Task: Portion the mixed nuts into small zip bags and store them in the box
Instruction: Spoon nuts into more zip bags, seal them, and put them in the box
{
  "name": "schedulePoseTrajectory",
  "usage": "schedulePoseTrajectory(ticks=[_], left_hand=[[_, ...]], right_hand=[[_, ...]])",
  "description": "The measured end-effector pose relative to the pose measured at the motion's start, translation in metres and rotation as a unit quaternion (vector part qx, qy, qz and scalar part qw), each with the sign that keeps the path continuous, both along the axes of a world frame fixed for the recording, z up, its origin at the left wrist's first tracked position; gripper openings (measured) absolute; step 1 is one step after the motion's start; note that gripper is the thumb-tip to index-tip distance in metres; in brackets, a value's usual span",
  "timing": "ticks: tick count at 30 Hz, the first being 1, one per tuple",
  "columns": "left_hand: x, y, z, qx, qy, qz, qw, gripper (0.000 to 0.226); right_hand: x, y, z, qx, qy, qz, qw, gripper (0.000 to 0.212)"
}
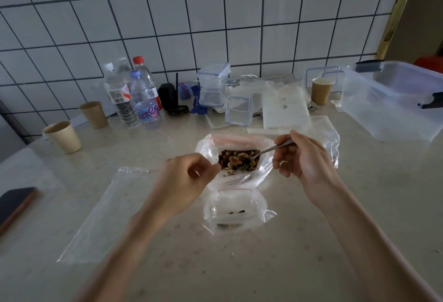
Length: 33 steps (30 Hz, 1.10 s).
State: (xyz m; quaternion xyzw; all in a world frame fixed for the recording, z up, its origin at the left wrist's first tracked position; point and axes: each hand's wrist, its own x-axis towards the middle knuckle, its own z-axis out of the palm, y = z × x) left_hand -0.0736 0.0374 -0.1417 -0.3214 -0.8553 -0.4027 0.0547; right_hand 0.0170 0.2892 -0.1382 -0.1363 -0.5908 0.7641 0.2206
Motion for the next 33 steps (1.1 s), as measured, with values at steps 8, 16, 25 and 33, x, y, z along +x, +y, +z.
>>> schedulePoseTrajectory(ticks=[8,16,25,33], left_hand=[[0.017,-0.001,-0.021,-0.082,-0.098,-0.043,0.991,0.011],[0.015,0.0,-0.027,-0.013,-0.184,-0.052,0.981,0.01],[0.015,0.0,-0.034,0.0,-0.088,-0.007,0.996,0.033],[-0.01,-0.006,-0.022,0.033,-0.053,0.174,0.983,0.061]], right_hand=[[0.01,-0.007,0.01,0.093,-0.005,0.078,0.993,0.049],[0.014,-0.018,0.009,0.32,0.059,0.123,0.938,0.051],[0.006,-0.019,0.004,0.189,0.11,0.038,0.975,0.049],[-0.007,-0.007,-0.008,0.07,-0.017,-0.044,0.996,0.043]])
